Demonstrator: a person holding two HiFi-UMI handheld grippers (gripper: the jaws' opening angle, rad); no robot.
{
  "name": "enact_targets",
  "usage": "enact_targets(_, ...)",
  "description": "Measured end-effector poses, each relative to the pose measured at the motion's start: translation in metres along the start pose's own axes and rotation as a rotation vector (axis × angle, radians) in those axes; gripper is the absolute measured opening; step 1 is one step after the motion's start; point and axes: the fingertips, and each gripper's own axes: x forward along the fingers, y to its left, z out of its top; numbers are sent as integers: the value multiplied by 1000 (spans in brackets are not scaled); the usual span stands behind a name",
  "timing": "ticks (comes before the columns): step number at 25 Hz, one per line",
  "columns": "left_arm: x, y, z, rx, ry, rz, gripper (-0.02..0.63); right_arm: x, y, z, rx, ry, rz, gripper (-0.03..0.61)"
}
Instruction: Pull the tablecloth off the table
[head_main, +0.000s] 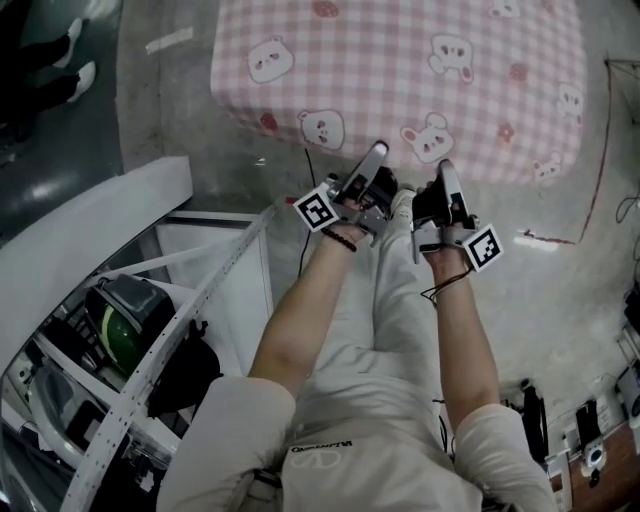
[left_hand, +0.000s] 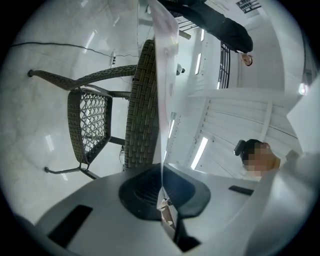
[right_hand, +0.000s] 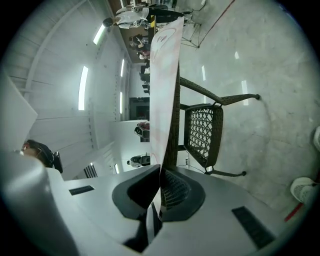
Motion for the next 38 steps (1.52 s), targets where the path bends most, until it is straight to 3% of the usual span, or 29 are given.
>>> enact_targets(15,8,-15,-1,24,-33,92,2,3,18,1,64,38,-56,9)
enact_targets(18,-20,-19,-16,11,-46,134,2,-26,11,-13,83,50,-98,9)
enact_targets(20,-26,-7,-16,30,-45,91,2,-26,-1,-13,56,58,-58,9)
enact_targets(22,17,25,8,101,-20,-59,2,26,-11,16,-30,65,88,9)
enact_targets(24,18,41,13,136,-10,-113,2,34,-25,20,-65,75,140,11)
enact_targets(28,-10,44,0,144,-17,-75,2,9,-42,8,-41,100,116,9)
enact_targets(38,2,23,-8,173,-20,-62,3,6,-22,14,-28,134,104,9)
